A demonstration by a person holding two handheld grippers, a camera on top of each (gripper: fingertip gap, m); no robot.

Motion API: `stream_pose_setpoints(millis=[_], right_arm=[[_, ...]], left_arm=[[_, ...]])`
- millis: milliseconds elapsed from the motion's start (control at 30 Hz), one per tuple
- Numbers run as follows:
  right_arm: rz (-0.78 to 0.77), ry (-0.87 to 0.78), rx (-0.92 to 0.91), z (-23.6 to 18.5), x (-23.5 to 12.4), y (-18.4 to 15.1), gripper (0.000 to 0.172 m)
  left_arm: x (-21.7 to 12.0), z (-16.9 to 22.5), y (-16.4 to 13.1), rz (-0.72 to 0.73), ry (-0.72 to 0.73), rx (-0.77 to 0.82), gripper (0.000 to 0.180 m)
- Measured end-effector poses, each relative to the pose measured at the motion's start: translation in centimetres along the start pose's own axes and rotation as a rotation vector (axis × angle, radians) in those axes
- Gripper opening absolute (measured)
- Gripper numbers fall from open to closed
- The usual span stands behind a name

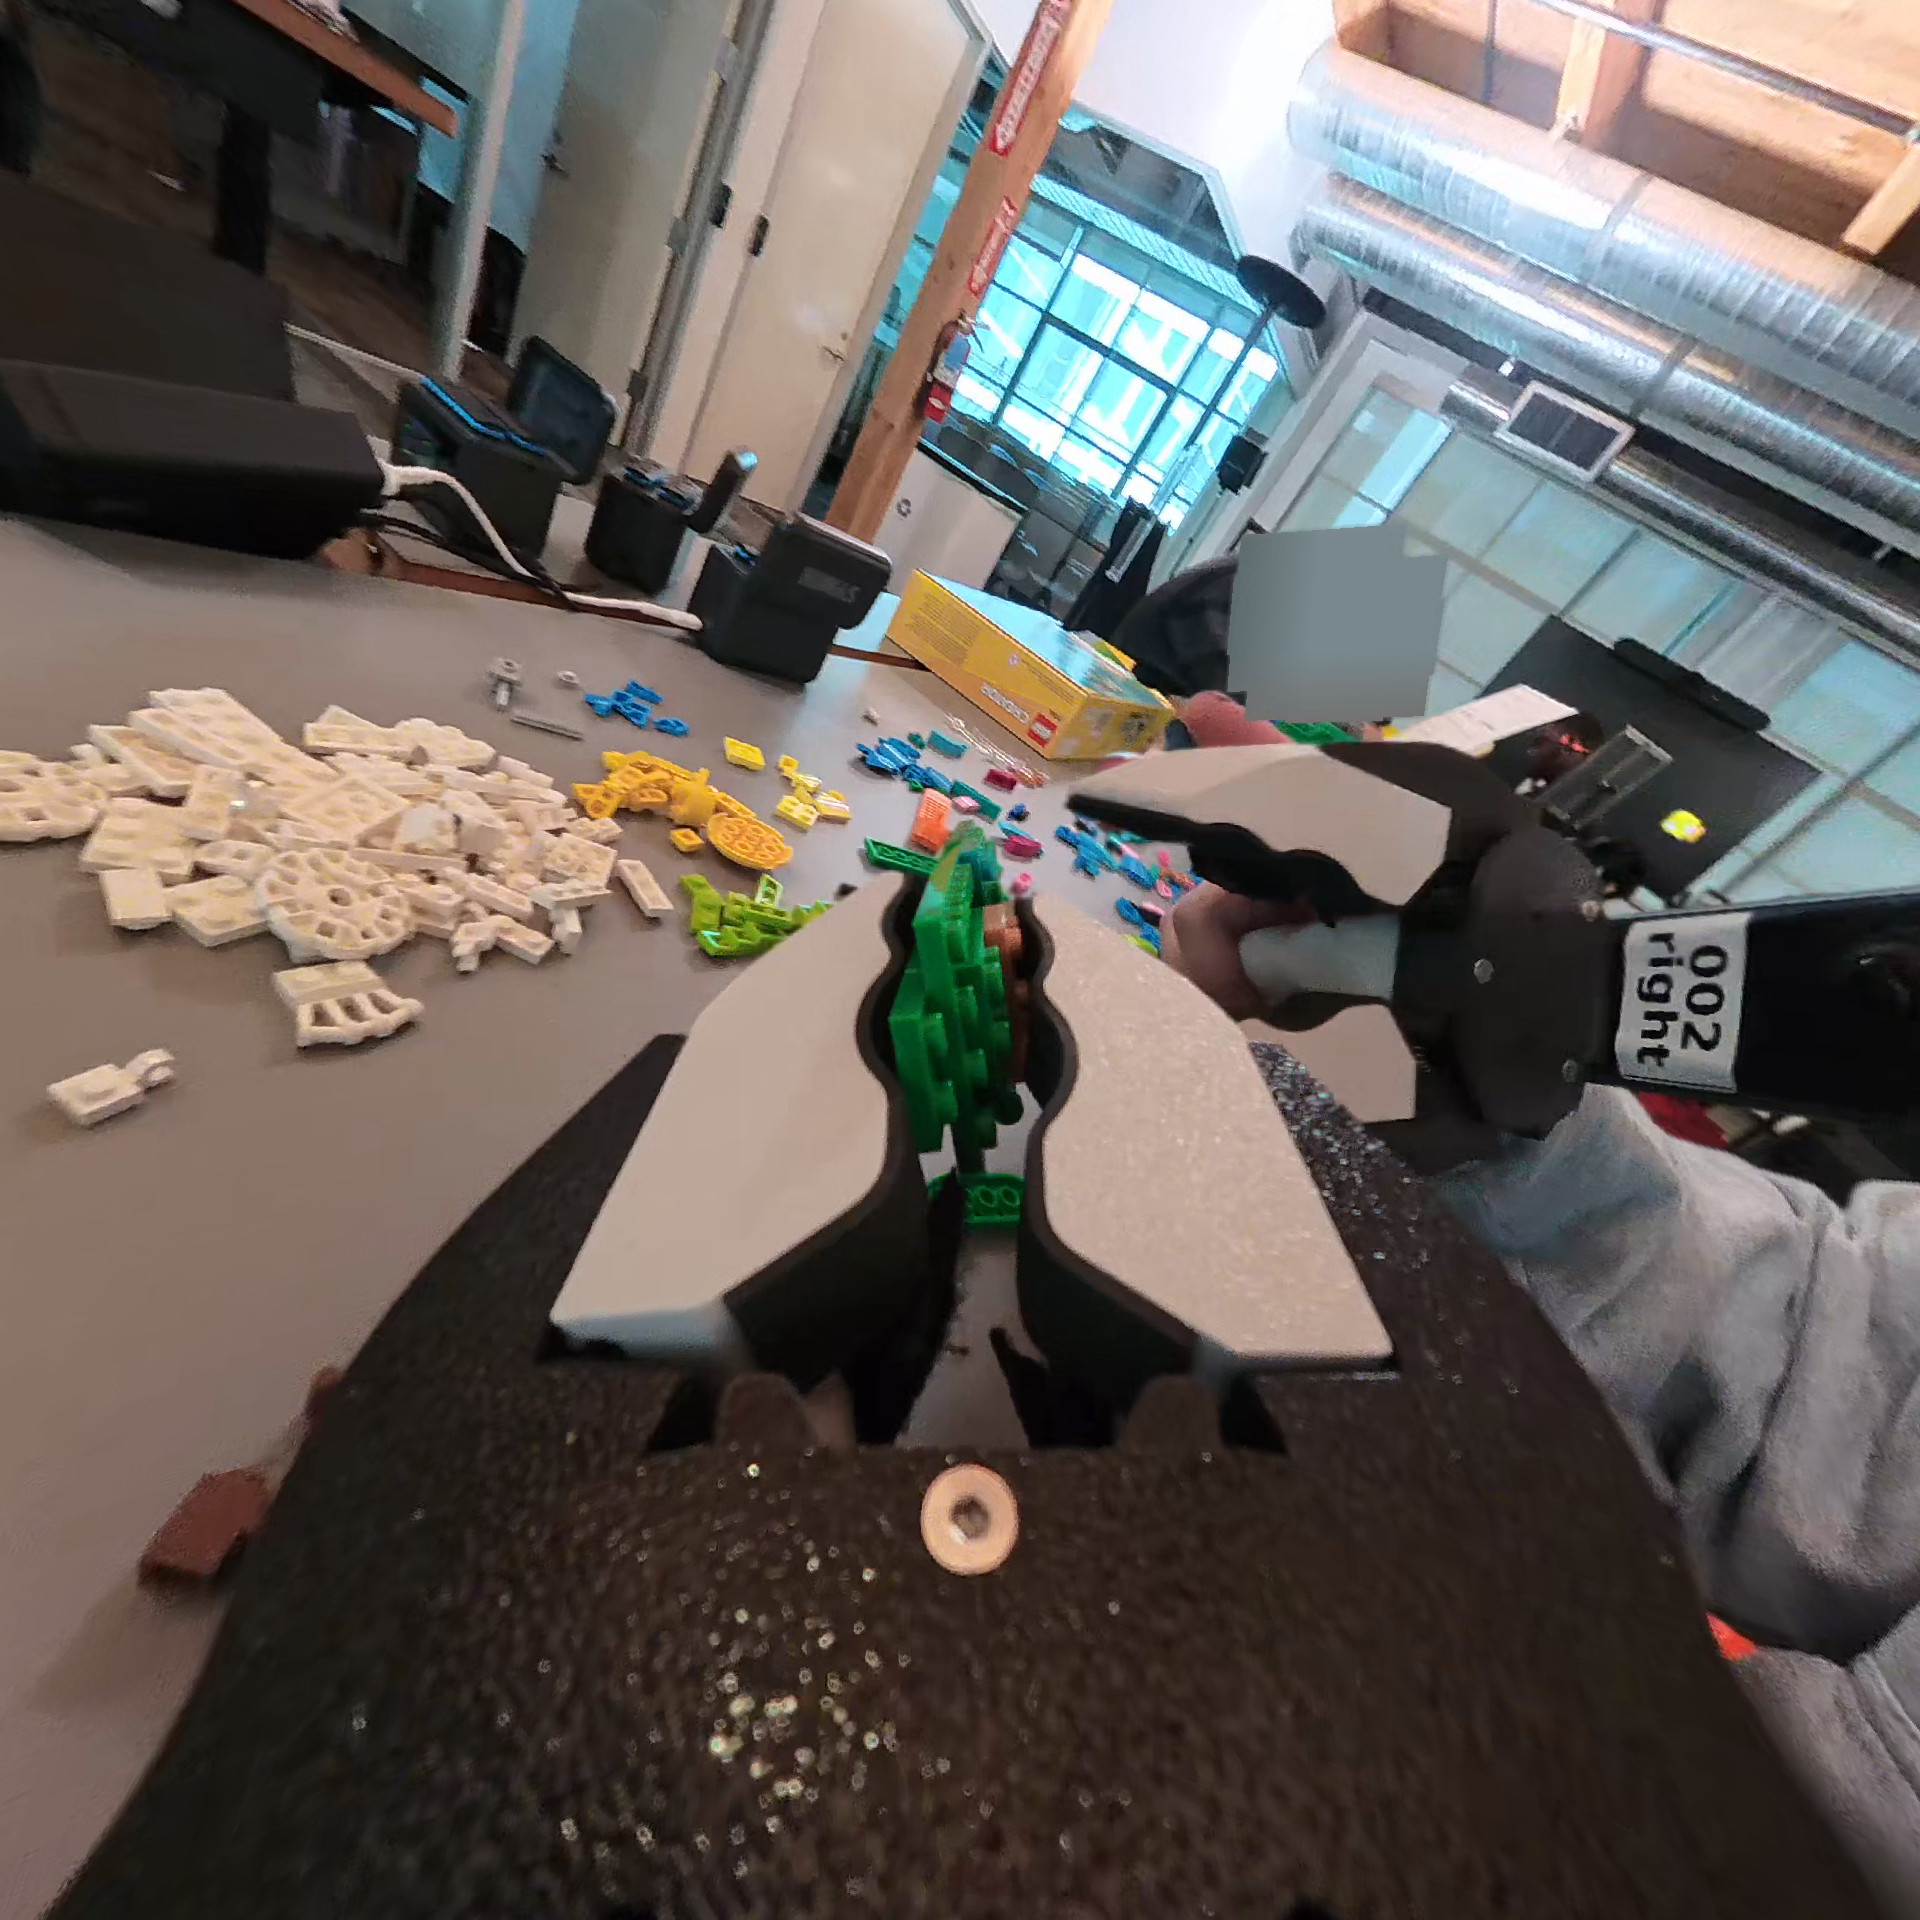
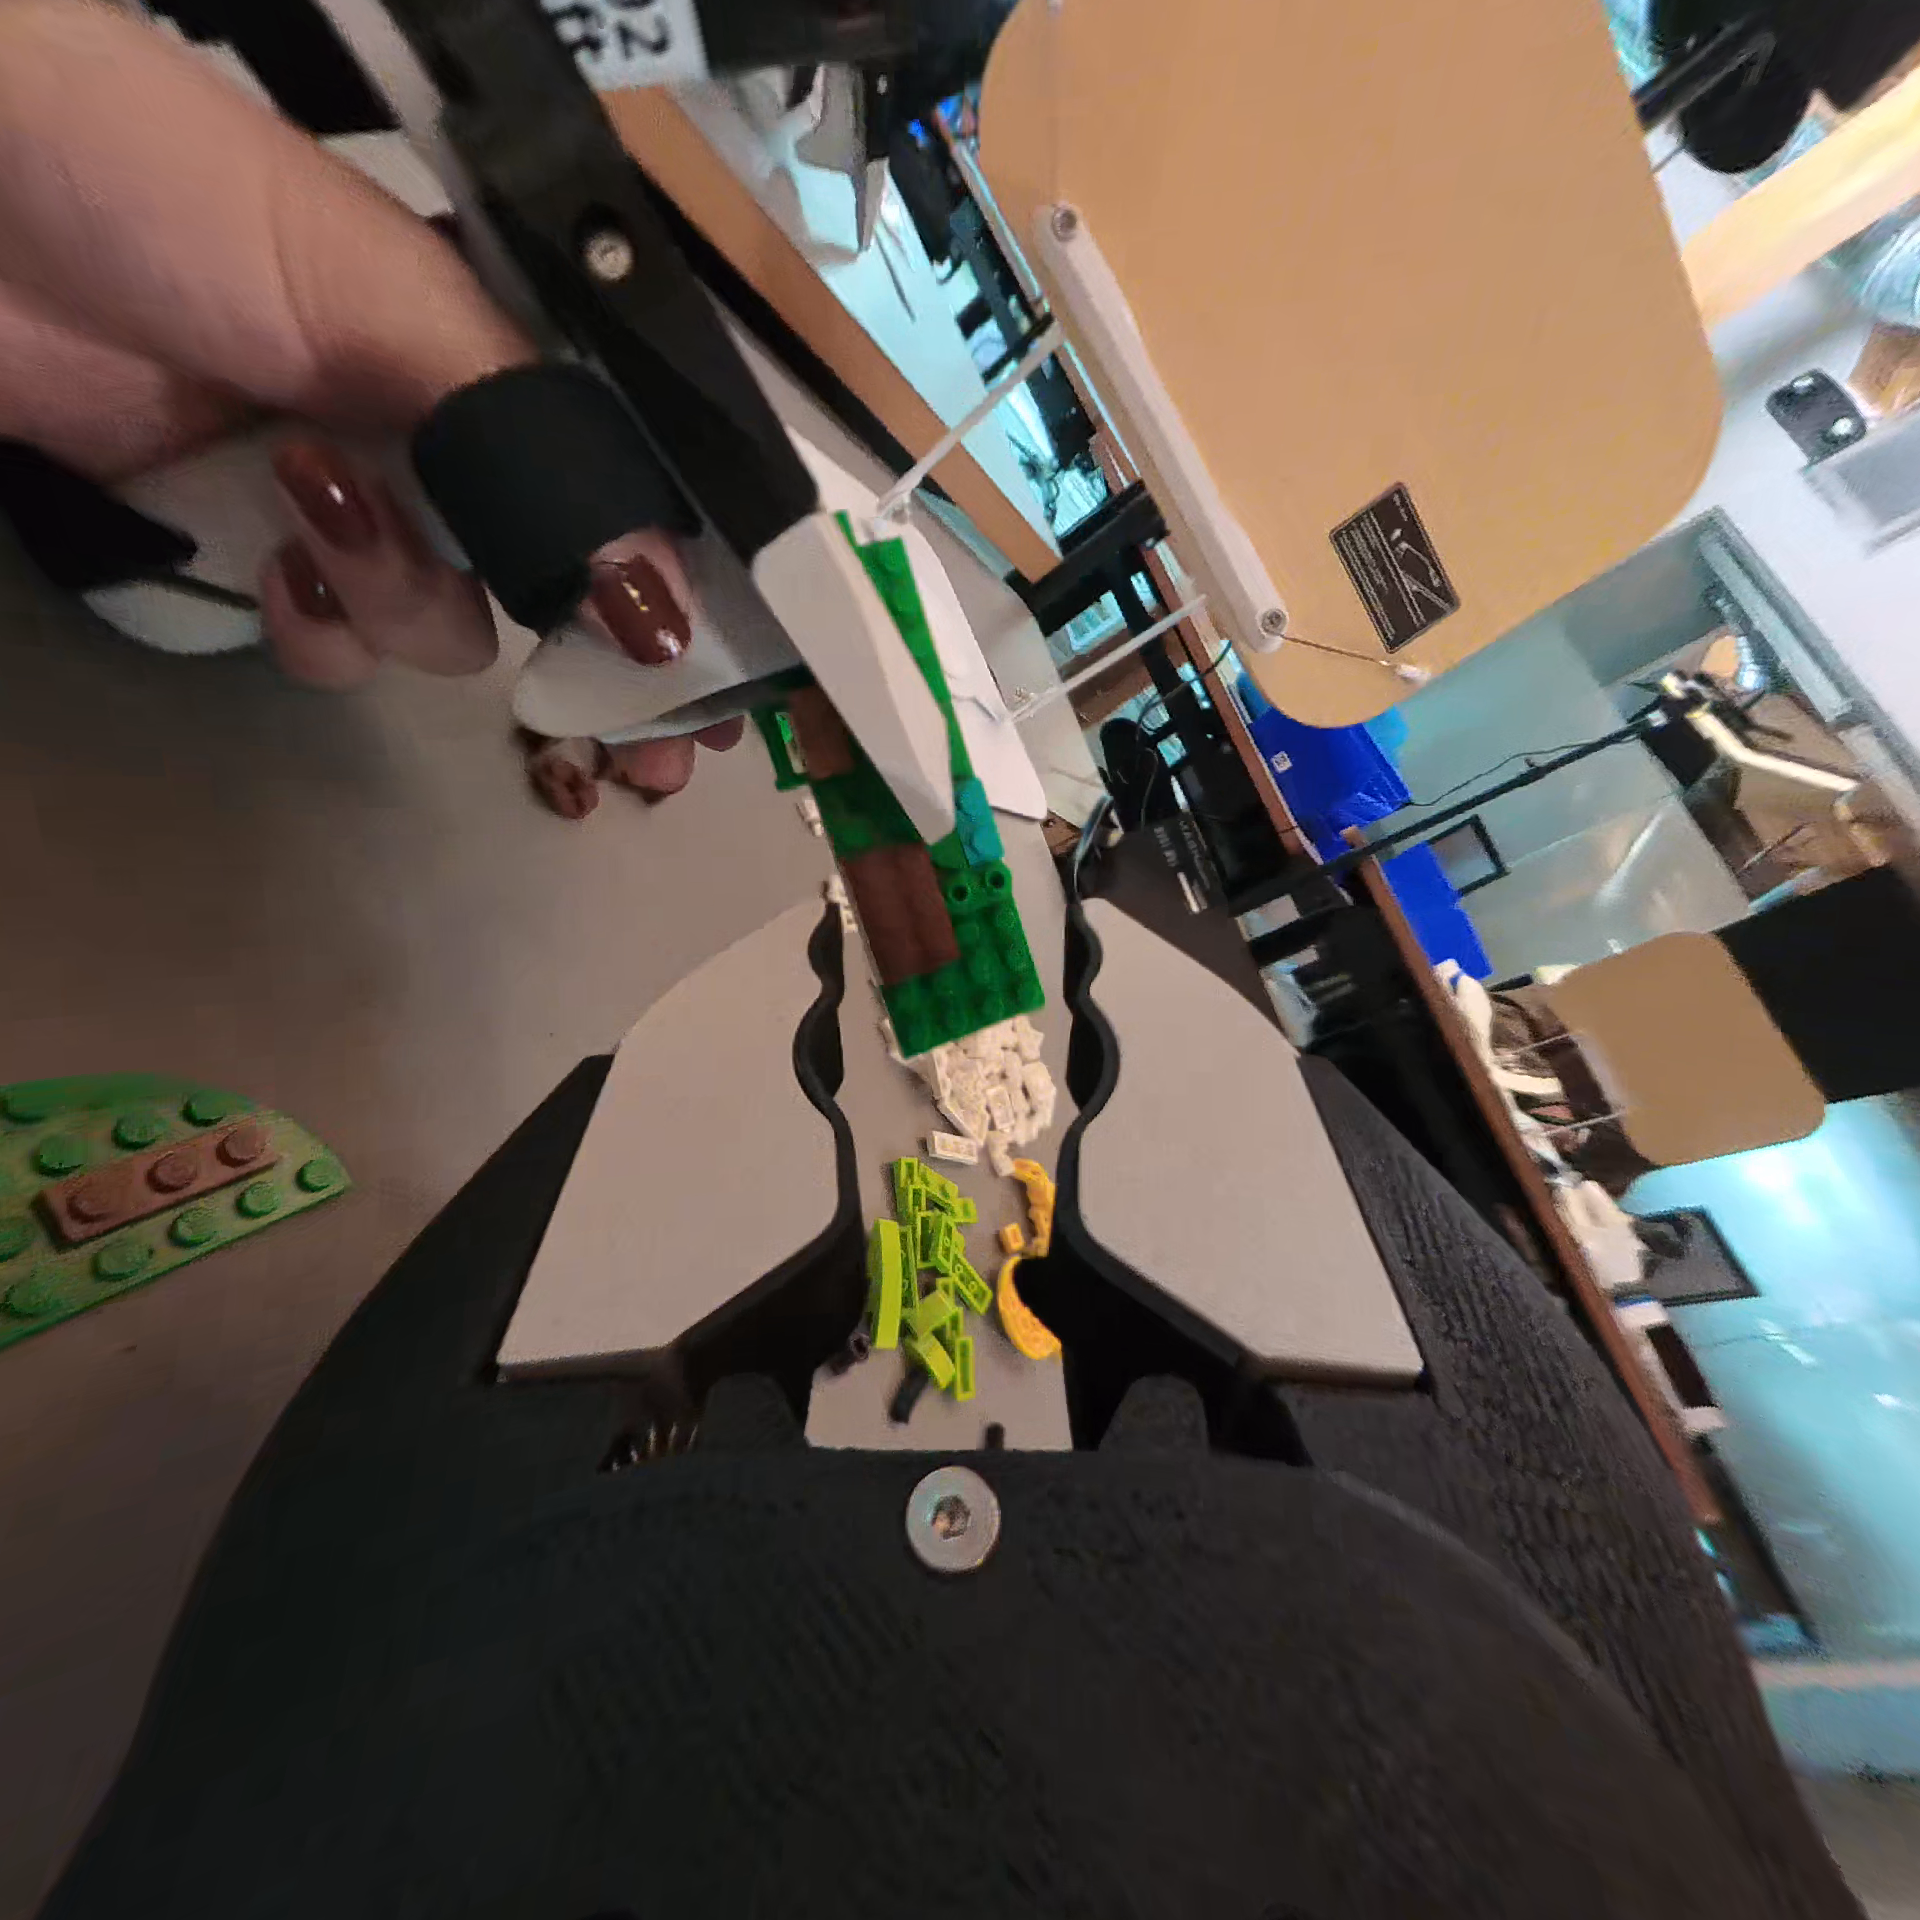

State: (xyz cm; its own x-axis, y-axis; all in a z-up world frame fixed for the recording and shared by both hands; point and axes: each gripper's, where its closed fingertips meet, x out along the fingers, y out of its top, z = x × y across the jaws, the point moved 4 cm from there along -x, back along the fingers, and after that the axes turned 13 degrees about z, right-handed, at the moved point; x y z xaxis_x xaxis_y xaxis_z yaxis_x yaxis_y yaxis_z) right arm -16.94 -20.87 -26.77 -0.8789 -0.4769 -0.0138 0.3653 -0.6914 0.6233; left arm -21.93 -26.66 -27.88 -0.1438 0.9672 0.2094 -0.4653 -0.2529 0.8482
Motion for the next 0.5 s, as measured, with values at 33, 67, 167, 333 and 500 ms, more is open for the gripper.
stream_pose_setpoints(millis=[33, 67, 167, 333, 500], right_arm=[[-0.01, -0.002, -0.029, -0.2, 0.1, 0.1, 0.04], [-0.016, -0.004, -0.052, -0.3, 0.2, 0.2, 0.04], [-0.074, 0.003, -0.129, -0.7, 0.4, -0.3, 0.039], [-0.138, 0.042, -0.241, -1.3, 0.1, -0.9, 0.035], [-0.182, 0.13, -0.149, -1.7, -0.3, -1.2, 0.035]], left_arm=[[0.1, 0.3, -0.2, -0.013, -0.016, 0.002, 0.017], [0.2, 0.5, -0.4, -0.025, -0.032, 0.005, 0.017], [0.3, 1.4, -0.8, -0.054, -0.09, 0.004, 0.017], [0.4, 1.9, -1.5, -0.115, -0.122, 0.043, 0.017], [0.4, 2.0, -1.9, -0.169, -0.11, 0.163, 0.016]])
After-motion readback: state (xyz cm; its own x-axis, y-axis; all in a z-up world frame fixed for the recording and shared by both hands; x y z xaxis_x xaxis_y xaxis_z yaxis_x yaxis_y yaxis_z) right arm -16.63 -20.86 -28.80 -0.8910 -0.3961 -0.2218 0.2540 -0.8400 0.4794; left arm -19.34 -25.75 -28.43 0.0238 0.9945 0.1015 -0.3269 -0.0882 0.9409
